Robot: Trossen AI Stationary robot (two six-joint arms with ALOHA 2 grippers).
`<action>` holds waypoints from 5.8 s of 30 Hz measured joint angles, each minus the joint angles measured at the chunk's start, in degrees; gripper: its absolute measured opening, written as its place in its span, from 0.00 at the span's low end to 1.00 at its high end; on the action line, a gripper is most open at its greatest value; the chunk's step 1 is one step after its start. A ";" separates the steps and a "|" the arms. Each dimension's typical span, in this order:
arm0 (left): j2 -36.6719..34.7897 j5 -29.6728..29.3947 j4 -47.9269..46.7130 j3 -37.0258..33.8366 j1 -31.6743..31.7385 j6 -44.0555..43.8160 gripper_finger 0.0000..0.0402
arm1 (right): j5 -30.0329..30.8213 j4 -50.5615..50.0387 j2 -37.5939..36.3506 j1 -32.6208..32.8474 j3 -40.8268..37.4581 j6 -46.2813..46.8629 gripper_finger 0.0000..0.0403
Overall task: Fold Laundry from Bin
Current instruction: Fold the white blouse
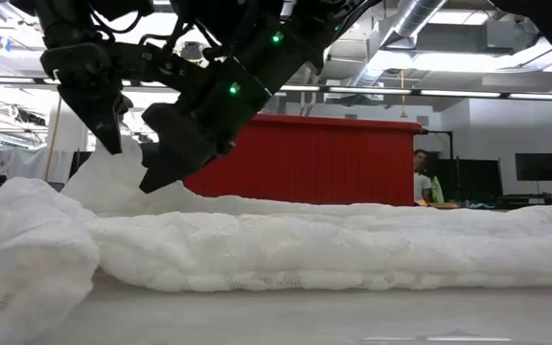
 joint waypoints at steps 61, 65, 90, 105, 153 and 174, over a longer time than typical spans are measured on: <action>0.00 -1.23 3.91 0.00 -0.02 -2.05 0.00 | -1.82 0.31 3.69 -2.61 0.04 -0.07 0.04; 0.00 -1.23 3.88 0.00 0.00 -2.00 0.00 | -0.10 -1.25 3.61 -2.20 0.96 0.36 0.07; 0.02 -3.16 3.68 -6.27 -0.02 -8.44 0.00 | -2.87 -15.27 3.48 -1.07 7.04 5.60 0.04; 0.02 2.54 6.40 -6.27 -0.23 -11.71 0.00 | -5.49 -18.81 1.70 -0.97 7.02 8.45 0.04; -5.16 3.64 2.21 -7.27 -3.68 -19.66 0.00 | -44.77 -29.60 -5.46 -14.24 6.97 1.81 0.04; -5.16 -6.93 2.22 -8.35 -3.15 -25.38 0.00 | -43.02 -26.49 -5.24 -20.87 4.70 1.83 0.13</action>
